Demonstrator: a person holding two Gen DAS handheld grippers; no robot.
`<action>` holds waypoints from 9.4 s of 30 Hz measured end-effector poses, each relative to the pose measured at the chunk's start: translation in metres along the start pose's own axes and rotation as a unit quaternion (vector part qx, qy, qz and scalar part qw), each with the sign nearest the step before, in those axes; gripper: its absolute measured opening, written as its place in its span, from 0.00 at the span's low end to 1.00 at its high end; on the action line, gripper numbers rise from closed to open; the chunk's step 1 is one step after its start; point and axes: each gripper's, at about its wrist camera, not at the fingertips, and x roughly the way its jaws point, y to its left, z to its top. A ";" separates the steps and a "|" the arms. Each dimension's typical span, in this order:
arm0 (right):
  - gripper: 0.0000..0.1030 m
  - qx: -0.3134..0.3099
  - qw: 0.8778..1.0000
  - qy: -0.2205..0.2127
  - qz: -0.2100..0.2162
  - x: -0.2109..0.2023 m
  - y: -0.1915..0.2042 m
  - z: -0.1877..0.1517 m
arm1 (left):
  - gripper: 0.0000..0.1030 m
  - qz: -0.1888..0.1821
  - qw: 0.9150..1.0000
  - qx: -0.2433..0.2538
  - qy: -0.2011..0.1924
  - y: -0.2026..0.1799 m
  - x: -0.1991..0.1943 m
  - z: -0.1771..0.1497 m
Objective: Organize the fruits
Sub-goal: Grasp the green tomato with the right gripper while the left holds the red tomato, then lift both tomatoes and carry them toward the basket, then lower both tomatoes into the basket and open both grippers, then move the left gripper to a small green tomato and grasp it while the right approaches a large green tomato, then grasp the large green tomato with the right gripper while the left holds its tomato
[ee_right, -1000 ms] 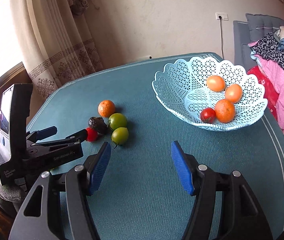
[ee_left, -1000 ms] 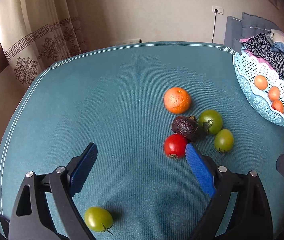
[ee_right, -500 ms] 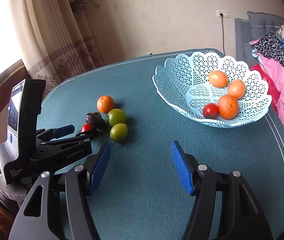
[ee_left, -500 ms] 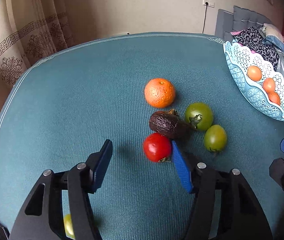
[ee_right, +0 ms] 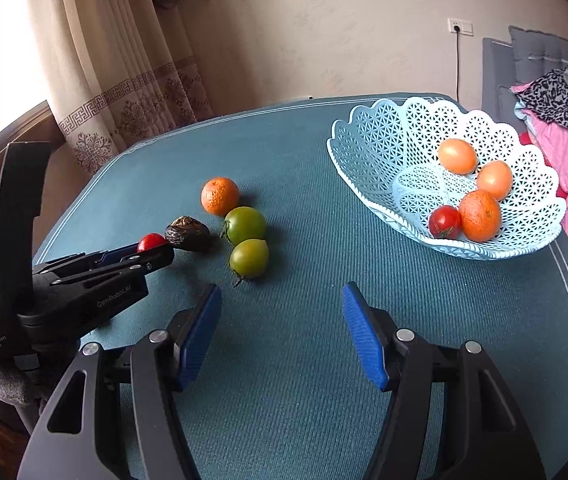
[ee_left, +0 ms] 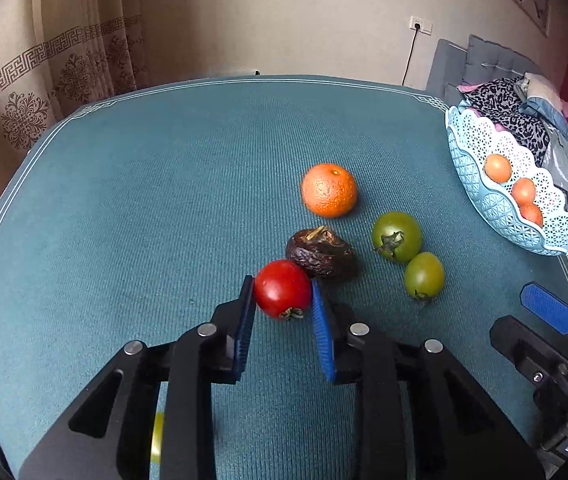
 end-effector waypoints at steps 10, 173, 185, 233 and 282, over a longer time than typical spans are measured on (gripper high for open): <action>0.60 -0.031 0.999 0.020 0.001 0.024 0.019 0.007 | 0.27 -0.002 0.999 -0.031 -0.024 0.024 -0.023 -0.003; 0.49 0.100 0.987 -0.104 -0.075 -0.061 -0.109 0.032 | 0.93 -0.044 0.992 0.036 -0.114 -0.073 -0.062 0.062; 0.49 0.077 0.990 -0.102 -0.059 -0.063 -0.077 0.031 | 0.93 -0.003 0.994 0.003 -0.109 -0.019 -0.077 0.045; 0.54 -0.001 0.999 -0.037 -0.018 -0.025 0.020 0.007 | 0.79 0.030 0.998 -0.050 0.000 0.080 -0.052 -0.061; 0.35 -0.064 0.996 0.033 -0.045 0.090 0.050 0.036 | 0.29 0.027 0.998 -0.043 -0.034 0.079 -0.051 -0.067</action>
